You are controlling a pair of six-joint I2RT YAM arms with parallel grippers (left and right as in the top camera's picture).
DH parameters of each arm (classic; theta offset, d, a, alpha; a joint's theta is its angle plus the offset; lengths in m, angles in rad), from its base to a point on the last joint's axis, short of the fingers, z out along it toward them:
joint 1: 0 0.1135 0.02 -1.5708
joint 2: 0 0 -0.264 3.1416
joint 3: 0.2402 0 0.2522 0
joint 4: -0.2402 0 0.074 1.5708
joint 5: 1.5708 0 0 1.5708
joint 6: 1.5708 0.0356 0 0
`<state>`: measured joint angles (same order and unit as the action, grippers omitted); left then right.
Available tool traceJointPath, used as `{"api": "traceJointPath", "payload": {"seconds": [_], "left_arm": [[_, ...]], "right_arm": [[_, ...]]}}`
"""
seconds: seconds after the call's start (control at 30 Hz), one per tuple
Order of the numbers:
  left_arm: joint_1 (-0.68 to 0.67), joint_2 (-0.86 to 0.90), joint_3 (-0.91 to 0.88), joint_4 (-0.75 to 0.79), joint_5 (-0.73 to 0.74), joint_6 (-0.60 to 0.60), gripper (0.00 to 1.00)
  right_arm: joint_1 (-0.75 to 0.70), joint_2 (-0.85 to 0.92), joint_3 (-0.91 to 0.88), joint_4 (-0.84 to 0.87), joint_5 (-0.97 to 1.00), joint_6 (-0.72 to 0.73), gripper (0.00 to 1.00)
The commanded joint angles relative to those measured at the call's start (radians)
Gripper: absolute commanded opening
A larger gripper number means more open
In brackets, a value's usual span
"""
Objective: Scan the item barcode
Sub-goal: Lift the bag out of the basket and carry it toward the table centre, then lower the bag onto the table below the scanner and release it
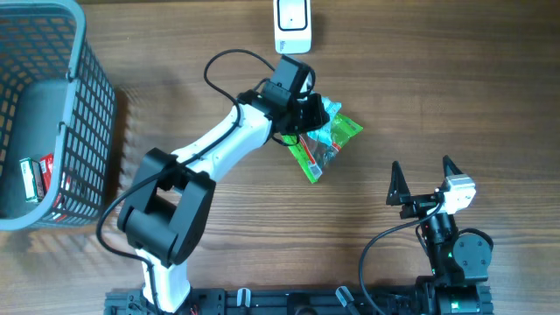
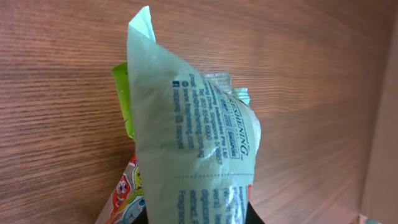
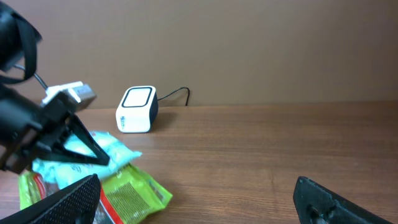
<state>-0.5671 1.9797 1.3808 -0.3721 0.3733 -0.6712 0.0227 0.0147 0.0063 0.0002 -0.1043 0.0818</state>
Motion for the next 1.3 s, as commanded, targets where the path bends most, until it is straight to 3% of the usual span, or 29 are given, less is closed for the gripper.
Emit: {"api": "traceJointPath", "payload": {"seconds": [0.0, 0.03, 0.17, 0.33, 0.6, 0.87, 1.07, 1.27], "left_arm": [[-0.02, 0.031, -0.022, 0.013, -0.037, -0.035, 0.61], [-0.025, 0.035, -0.022, 0.013, -0.038, -0.013, 0.75], [-0.046, 0.039, -0.022, 0.01, -0.038, 0.129, 1.0], [-0.069, 0.039, -0.022, -0.051, -0.102, 0.306, 1.0], [-0.071, 0.043, -0.022, -0.175, -0.151, 0.338, 1.0], [-0.059, 0.009, 0.035, -0.157, -0.151, 0.433, 1.0], [-0.059, 0.001, 0.044, -0.16, -0.357, 0.433, 1.0], [-0.06, 0.008, 0.043, -0.155, -0.375, 0.485, 1.0]], "right_arm": [[-0.003, -0.001, -0.001, 0.006, -0.002, -0.003, 1.0], [-0.003, -0.001, -0.001, 0.006, -0.002, -0.003, 1.0], [-0.003, -0.001, -0.001, 0.006, -0.002, -0.003, 1.0], [-0.003, -0.001, -0.001, 0.006, -0.002, -0.003, 1.0], [-0.003, -0.001, -0.001, 0.006, -0.002, -0.003, 1.0], [-0.003, -0.001, -0.001, 0.006, -0.002, -0.003, 1.0], [-0.003, -0.001, -0.001, 0.006, -0.002, -0.003, 1.0], [-0.003, -0.001, -0.001, 0.006, -0.002, -0.003, 1.0]]}}
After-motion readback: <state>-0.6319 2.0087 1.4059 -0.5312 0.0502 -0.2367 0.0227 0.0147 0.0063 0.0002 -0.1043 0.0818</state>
